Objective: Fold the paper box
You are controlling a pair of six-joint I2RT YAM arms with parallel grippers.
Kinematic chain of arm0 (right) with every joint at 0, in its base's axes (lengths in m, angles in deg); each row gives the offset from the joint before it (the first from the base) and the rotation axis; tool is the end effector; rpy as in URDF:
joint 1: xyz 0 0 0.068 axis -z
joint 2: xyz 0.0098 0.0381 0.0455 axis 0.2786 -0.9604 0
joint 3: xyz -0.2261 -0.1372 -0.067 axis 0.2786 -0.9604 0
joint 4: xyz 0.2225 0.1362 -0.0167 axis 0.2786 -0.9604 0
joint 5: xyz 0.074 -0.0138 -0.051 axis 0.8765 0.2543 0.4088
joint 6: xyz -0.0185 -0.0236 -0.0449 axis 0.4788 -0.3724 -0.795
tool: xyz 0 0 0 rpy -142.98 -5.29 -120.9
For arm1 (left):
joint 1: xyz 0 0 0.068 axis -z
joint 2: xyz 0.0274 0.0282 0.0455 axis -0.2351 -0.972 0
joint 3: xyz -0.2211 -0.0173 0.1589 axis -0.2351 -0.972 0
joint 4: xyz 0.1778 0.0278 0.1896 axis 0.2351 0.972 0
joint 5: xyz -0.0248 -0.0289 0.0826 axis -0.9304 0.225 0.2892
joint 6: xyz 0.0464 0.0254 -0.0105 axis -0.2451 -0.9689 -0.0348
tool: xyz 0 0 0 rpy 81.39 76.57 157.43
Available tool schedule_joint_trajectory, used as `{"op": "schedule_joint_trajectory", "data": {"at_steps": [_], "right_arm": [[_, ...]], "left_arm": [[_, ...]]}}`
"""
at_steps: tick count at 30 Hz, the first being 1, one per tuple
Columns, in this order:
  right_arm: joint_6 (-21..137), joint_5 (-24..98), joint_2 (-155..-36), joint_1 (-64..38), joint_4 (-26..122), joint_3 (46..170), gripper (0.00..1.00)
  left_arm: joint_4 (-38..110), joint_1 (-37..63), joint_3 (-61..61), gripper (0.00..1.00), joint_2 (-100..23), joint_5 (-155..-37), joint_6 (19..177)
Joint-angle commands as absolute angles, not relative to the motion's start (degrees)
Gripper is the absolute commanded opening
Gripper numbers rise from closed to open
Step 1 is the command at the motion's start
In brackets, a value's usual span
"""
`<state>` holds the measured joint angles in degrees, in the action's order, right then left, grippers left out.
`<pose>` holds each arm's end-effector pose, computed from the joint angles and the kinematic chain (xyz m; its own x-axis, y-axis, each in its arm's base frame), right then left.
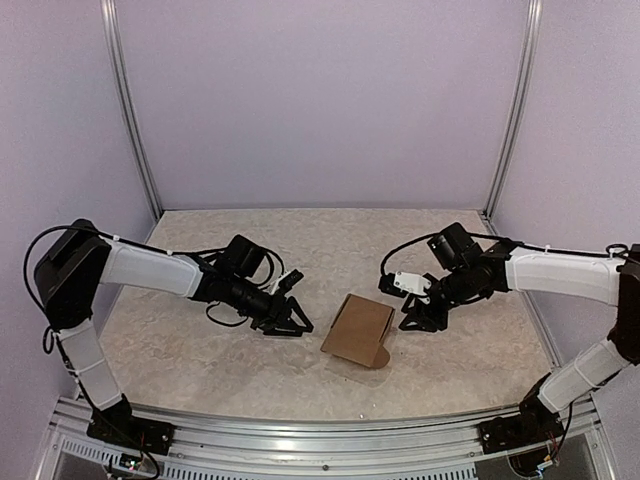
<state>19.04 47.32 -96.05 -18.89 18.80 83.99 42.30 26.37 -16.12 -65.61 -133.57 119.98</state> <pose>0.2214 0.1688 0.2129 -0.2364 -0.7833 -0.5749 -0.9457 0.3212 -0.0488 0.2532 -0.2454 0.1571 -0.9345 0.2797 -0.2203 0.3348 0.4799 -0.8109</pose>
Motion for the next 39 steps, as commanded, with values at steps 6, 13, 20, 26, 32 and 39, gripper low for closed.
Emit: {"op": "schedule_joint_trajectory", "data": {"at_steps": [6,13,20,26,32,39], "right_arm": [[20.7,45.5,-110.8,-18.5,17.0,91.4,0.35],[22.5,48.0,-120.1,-18.8,16.6,104.1,0.35],[23.9,43.5,-128.5,-18.7,14.1,115.1,0.36],[24.1,41.6,-117.0,-15.8,14.3,110.1,0.45],[23.3,53.7,-113.3,-15.3,8.7,109.3,0.49],[24.9,65.1,-121.7,-13.6,-1.0,113.1,0.5]], "left_arm": [[50.0,24.9,-4.4,0.43,-74.6,-117.0,114.3],[44.0,26.3,-8.0,0.42,-74.0,-120.0,116.7],[48.3,28.8,-11.9,0.42,-71.3,-116.8,118.3],[57.4,28.8,-11.7,0.42,-62.8,-105.2,115.7],[52.7,29.3,-2.0,0.38,-62.4,-110.4,112.7],[54.3,30.6,7.8,0.36,-74.6,-114.4,110.6]]}}
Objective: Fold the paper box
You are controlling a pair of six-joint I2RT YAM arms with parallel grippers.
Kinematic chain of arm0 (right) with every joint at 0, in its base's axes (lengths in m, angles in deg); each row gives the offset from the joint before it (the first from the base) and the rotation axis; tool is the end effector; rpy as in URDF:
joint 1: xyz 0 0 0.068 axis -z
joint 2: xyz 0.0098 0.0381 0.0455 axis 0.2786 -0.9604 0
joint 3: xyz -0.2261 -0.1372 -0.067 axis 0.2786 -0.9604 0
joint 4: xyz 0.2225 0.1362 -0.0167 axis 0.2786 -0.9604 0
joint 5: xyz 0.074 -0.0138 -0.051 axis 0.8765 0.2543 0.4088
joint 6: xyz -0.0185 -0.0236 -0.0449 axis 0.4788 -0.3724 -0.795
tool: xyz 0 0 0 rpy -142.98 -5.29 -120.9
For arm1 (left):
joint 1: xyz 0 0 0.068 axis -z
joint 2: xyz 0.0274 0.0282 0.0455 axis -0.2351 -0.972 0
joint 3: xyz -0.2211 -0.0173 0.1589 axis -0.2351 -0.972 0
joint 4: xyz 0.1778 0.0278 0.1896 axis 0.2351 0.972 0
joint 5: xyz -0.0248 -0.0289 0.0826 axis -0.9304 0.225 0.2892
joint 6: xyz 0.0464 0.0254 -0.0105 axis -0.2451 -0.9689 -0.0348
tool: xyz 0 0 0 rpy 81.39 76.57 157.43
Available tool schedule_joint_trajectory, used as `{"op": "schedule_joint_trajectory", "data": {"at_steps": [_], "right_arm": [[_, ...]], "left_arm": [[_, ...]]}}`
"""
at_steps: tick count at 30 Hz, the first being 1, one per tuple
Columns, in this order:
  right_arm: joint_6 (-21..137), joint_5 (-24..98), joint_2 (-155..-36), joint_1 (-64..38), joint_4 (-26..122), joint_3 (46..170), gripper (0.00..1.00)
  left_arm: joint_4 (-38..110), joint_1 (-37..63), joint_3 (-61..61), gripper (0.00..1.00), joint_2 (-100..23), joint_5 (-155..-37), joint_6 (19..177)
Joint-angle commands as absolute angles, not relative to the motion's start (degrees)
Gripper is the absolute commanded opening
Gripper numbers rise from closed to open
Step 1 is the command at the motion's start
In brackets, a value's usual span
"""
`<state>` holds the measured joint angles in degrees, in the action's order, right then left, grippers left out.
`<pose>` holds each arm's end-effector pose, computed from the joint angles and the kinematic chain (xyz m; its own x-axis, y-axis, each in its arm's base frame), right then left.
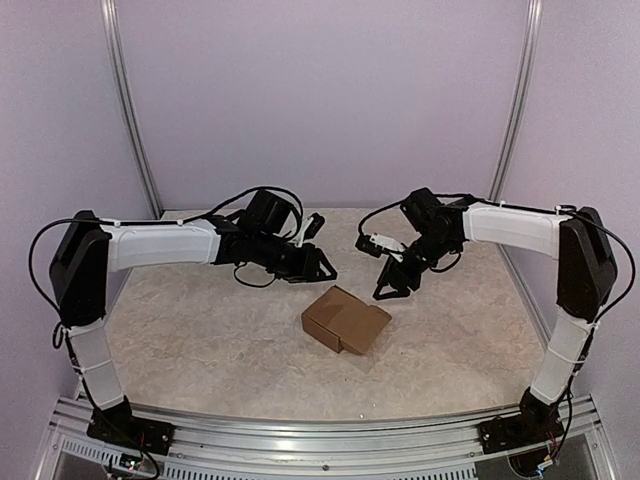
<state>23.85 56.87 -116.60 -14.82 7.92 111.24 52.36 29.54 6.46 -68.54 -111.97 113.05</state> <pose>0.3094 0.2051 0.2373 -0.3901 -0.7086 -0.5880 -0.9149 0.3705 0.1605 0.2938 -0.2952 0.2394 -0.8098 0.1987 -0.5521 0.5430 0.6103 -0.5768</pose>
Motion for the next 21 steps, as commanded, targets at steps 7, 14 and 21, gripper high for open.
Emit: {"op": "schedule_joint_trajectory", "data": {"at_steps": [7,14,21], "right_arm": [[26.1,69.4,-124.7,-12.8,-3.4,114.3,0.49],[25.8,75.2,-128.9,-12.7,-8.2,115.5,0.43],[26.1,72.3,-129.8,-12.7,-7.1,115.1,0.45]], "left_arm": [[52.5,30.5,5.6,0.36,-78.2,-114.7,110.7],[52.8,30.4,5.3,0.36,-79.0,-114.3,110.9],[52.6,30.4,4.8,0.36,-79.0,-114.3,110.8]]}}
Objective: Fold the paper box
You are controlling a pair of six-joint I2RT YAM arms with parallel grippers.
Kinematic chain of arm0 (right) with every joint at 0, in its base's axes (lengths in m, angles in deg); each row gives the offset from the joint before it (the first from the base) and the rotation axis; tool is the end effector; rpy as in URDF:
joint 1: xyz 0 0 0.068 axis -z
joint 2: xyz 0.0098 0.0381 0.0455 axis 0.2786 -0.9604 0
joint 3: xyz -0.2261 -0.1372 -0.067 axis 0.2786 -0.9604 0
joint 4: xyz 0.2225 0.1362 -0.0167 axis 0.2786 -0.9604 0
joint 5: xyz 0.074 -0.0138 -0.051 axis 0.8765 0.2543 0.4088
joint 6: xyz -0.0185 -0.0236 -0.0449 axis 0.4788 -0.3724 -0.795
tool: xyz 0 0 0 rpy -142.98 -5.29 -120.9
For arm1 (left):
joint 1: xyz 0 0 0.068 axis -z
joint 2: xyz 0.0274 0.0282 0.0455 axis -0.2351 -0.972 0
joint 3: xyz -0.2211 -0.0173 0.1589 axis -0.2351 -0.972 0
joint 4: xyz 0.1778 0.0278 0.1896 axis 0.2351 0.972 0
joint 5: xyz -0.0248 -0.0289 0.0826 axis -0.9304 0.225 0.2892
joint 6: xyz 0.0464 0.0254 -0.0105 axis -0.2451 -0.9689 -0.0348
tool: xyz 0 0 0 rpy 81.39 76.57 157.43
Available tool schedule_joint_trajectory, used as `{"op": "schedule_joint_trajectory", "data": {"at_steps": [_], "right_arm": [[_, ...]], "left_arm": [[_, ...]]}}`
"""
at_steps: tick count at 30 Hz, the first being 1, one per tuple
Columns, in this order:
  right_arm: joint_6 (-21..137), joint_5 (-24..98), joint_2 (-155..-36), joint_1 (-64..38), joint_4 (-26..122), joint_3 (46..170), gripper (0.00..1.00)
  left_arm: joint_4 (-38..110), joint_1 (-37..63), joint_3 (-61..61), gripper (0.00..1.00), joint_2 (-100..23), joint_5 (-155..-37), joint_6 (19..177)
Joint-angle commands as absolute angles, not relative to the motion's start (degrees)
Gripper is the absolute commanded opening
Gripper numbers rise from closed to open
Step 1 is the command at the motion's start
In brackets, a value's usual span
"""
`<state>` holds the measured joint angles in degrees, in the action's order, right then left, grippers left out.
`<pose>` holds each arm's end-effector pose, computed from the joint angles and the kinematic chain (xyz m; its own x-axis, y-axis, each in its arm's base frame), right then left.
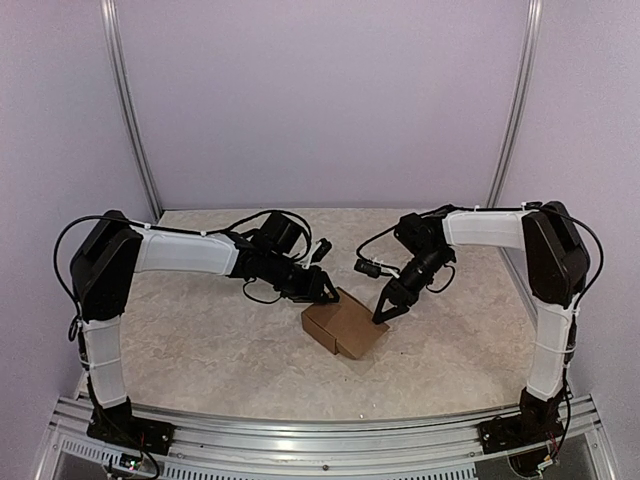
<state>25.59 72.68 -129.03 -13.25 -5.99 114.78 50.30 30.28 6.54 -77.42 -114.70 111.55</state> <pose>0.3149 0.2057 0.1762 -0.6126 -0.7058 -0.3559 -0.7338 0.3404 0.5879 0.3014 -0.3121 0.1802 -0.8396 0.2823 -0.4642 0.5302 0.6119 -0.5869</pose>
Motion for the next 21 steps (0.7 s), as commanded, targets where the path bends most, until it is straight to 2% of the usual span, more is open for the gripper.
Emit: {"op": "schedule_joint_trajectory", "data": {"at_steps": [1,9,17,21], "right_arm": [[26.1,72.0,-129.7,-12.7,-6.9,115.3,0.45],[27.8,72.6,-131.8,-12.6,-7.6,116.0,0.45],[26.1,78.3,-135.7,-12.3,-11.9,116.8,0.32],[24.7,81.8,-137.9,-11.3,-15.3,118.3,0.23]], "left_arm": [[52.5,30.3,4.8,0.36,-79.1,-114.4,110.8],[52.2,30.3,4.1,0.36,-79.3,-114.1,111.2],[52.2,30.2,3.7,0.36,-79.2,-113.8,111.7],[52.2,30.2,3.7,0.36,-79.2,-113.7,111.8]]}}
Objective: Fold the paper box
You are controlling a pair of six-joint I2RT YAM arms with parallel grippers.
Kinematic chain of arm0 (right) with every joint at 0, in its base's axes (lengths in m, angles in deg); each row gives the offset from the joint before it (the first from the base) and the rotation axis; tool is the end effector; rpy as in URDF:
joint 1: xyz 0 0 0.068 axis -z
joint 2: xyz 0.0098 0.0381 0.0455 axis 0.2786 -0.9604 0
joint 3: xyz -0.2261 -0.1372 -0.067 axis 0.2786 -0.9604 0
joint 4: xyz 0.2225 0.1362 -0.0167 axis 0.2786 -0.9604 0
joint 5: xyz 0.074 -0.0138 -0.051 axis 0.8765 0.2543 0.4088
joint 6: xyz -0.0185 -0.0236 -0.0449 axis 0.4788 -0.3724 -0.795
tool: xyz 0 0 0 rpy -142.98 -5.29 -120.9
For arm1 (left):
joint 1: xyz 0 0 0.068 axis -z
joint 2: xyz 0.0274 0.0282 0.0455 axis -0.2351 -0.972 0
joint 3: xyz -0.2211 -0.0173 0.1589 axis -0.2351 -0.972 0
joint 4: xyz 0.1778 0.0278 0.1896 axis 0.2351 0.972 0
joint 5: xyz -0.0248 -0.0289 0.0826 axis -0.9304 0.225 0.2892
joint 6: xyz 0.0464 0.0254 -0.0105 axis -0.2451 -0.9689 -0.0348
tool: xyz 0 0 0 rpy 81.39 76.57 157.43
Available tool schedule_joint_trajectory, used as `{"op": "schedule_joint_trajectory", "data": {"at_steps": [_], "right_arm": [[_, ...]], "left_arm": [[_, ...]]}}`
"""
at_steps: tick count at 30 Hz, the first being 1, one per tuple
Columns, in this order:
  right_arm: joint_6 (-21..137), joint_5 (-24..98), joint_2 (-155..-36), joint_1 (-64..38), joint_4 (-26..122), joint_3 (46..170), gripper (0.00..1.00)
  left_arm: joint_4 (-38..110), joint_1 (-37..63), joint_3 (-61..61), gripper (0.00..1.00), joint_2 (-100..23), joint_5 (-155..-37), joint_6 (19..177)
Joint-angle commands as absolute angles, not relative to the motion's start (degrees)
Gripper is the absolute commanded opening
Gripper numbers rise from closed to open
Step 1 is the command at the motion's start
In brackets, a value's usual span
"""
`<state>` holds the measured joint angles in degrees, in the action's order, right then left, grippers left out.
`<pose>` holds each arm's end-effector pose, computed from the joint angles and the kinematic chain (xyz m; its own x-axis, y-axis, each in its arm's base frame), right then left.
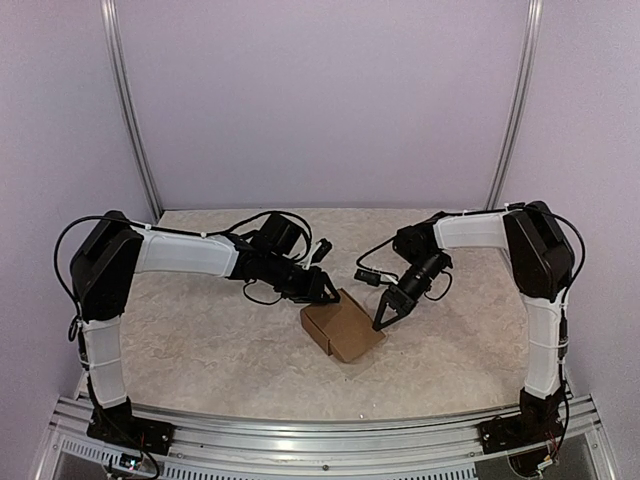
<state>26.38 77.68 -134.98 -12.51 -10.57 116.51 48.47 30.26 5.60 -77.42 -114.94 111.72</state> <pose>0.3189 0.2048 0.1486 -0.6836 -0.6915 -0.2334 -0.6050 0.3581 0.7112 0.3011 -0.3118 0.1775 -0.8362 0.2764 -0.4736 0.5345 0.6037 -0.5914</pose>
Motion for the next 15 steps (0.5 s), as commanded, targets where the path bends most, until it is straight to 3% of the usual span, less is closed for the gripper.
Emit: {"op": "schedule_joint_trajectory", "data": {"at_steps": [1,5,7,15], "right_arm": [[24.5,82.7,-138.5,-11.0,-15.9,118.4,0.22],[24.3,84.3,-140.2,-10.1,-16.9,118.3,0.2],[25.1,83.1,-140.0,-10.0,-16.2,118.3,0.33],[30.7,80.3,-135.8,-10.2,-10.7,115.4,0.46]], "left_arm": [[52.2,30.2,3.7,0.36,-79.2,-113.8,111.8],[52.3,30.2,3.6,0.36,-79.2,-113.6,111.9],[52.3,30.2,3.6,0.36,-79.2,-113.6,112.1],[52.0,30.5,3.4,0.36,-79.2,-113.2,112.5]]}}
